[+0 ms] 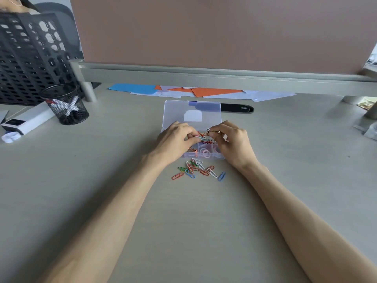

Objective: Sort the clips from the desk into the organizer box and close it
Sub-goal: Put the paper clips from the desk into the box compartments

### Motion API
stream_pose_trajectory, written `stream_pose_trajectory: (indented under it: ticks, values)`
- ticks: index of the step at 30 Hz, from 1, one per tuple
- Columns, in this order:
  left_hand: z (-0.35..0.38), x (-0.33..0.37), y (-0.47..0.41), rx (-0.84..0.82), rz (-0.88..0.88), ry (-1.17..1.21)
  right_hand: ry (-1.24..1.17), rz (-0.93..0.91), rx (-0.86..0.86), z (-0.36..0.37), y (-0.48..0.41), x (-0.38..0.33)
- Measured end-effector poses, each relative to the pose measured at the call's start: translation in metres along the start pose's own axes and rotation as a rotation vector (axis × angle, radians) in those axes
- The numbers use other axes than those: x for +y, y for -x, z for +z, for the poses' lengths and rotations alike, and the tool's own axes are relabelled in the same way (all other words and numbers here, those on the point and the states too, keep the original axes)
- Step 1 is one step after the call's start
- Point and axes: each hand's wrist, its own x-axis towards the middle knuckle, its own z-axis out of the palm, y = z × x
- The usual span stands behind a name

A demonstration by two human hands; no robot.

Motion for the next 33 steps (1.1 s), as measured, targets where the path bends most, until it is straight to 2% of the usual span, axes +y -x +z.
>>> stream_pose_trajectory:
  ticks: [17, 19, 22, 25, 28, 33]
  values:
    - [-0.002, -0.003, 0.0, -0.005, 0.041, 0.017, -0.014, 0.082, -0.051, -0.004, 0.002, -0.012]
    - [-0.001, -0.004, 0.001, -0.009, 0.076, -0.002, -0.028, 0.094, -0.024, -0.006, 0.001, -0.011]
    - [-0.003, -0.003, 0.004, -0.018, 0.097, -0.02, -0.098, 0.163, 0.109, -0.01, 0.002, -0.01]
    - [-0.01, 0.001, 0.016, 0.053, 0.119, 0.003, -0.142, 0.242, 0.194, -0.018, 0.009, -0.014]
    - [-0.021, 0.007, 0.037, 0.103, 0.145, 0.061, -0.137, 0.172, 0.12, -0.026, 0.026, -0.024]
    - [-0.034, 0.008, 0.076, 0.064, 0.154, 0.09, -0.062, 0.027, -0.137, -0.034, 0.057, -0.034]
